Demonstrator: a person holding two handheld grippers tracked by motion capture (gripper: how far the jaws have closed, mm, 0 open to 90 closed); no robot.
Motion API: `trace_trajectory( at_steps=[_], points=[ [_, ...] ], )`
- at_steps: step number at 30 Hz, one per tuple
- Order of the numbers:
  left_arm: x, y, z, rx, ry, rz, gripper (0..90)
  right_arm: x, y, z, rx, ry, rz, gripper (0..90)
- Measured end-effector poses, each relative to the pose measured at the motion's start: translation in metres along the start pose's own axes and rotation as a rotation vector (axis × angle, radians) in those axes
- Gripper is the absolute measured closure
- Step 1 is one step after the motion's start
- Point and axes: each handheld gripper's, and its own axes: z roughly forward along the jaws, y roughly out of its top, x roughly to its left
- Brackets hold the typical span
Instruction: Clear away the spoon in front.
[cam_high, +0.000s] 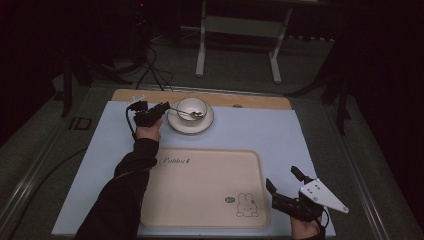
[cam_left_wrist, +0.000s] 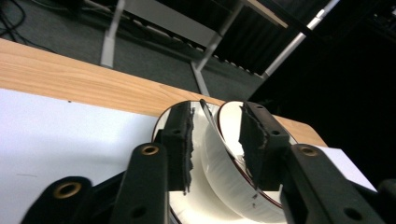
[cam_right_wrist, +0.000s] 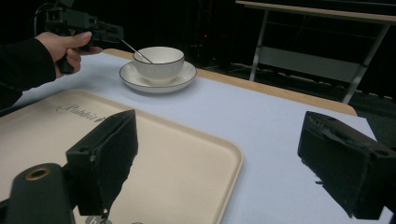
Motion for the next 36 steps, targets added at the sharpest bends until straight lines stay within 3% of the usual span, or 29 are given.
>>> trace_trajectory(
  at_steps=[8, 17, 30, 36],
  points=[
    [-0.002, -0.001, 0.001, -0.024, 0.016, -0.027, 77.3, 0.0, 0.0, 0.0, 0.0, 0.0, 0.002, 12.1],
    [-0.006, 0.001, -0.002, -0.055, -0.006, -0.05, 86.0, 0.0, 0.0, 0.0, 0.001, 0.0, 0.001, 12.1],
    [-0.021, 0.01, -0.005, -0.054, -0.03, -0.017, 89.3, 0.0, 0.0, 0.0, -0.001, 0.004, 0.002, 12.1],
    [-0.031, 0.015, -0.005, -0.049, -0.032, 0.03, 89.7, -0.001, 0.0, 0.0, -0.001, 0.004, 0.007, 12.1]
  ],
)
